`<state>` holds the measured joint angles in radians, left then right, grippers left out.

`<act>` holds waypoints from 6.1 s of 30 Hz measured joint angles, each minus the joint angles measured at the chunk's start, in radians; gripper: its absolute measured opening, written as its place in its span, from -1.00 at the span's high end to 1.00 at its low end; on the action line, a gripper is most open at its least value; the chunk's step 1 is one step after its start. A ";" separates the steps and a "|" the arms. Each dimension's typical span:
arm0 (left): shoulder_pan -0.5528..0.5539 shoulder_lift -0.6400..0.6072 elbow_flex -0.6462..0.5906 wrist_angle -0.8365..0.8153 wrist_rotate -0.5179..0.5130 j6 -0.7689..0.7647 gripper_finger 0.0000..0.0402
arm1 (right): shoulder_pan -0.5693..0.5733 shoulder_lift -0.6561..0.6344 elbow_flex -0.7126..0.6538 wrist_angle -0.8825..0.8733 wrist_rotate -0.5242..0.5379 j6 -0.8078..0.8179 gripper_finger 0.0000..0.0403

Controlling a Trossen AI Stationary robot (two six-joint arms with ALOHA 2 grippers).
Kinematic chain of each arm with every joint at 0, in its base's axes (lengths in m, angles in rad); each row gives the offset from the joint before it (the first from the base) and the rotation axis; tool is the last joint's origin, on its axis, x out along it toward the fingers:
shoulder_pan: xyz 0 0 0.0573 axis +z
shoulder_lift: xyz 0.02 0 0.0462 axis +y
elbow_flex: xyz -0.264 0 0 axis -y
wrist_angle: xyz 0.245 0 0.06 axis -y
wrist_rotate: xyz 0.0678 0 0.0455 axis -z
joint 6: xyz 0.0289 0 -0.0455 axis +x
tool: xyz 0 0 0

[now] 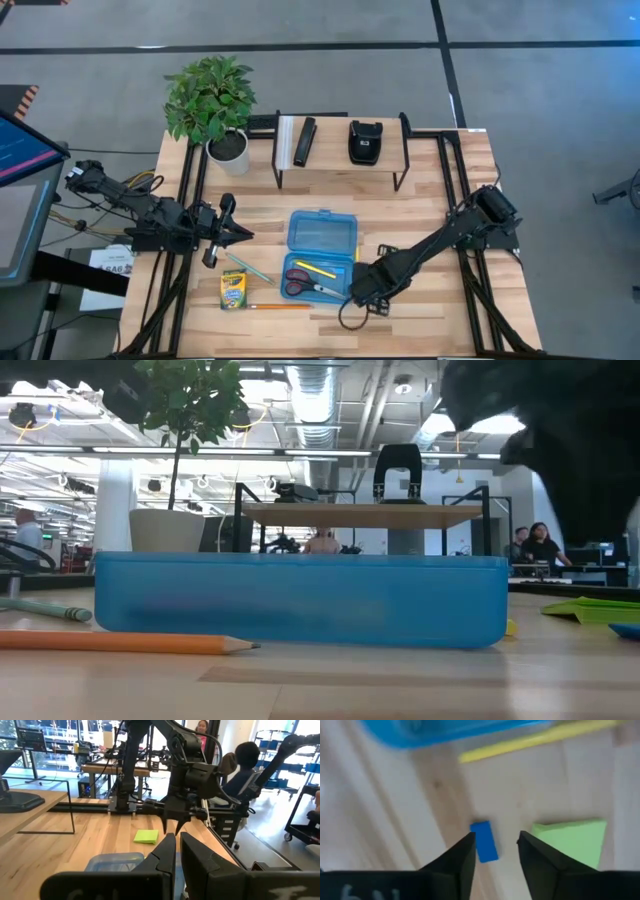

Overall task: Pack school essentials
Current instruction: Put the blue eraser into the supply box

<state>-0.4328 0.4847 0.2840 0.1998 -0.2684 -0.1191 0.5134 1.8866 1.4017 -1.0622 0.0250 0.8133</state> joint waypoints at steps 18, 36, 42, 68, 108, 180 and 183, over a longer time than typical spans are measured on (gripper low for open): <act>0.000 0.000 0.000 0.000 0.000 -0.026 0.92 | 0.091 0.000 0.001 -0.001 0.174 0.658 -0.11; 0.000 0.000 0.000 0.001 -0.006 -0.035 0.92 | 0.230 0.233 0.010 0.013 0.307 0.648 -0.11; 0.000 0.000 0.000 0.001 -0.008 -0.020 0.92 | 0.258 0.238 0.007 -0.061 0.314 0.751 -0.09; 0.000 0.000 0.000 0.000 -0.008 -0.002 0.92 | 0.216 0.219 0.006 -0.066 0.253 0.544 0.95; 0.000 0.000 0.000 0.000 -0.003 0.002 0.92 | 0.153 -0.050 0.110 -0.101 0.288 0.222 0.38; 0.000 0.000 0.000 -0.010 -0.008 0.003 0.92 | -0.208 0.068 0.112 0.474 -0.127 -0.404 0.52; 0.000 0.000 0.000 -0.010 -0.008 0.004 0.92 | -0.208 0.069 0.112 0.468 -0.126 -0.404 0.30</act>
<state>-0.4324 0.4847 0.2836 0.1894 -0.2768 -0.1154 0.3054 1.9553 1.5135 -0.5941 -0.1013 0.4091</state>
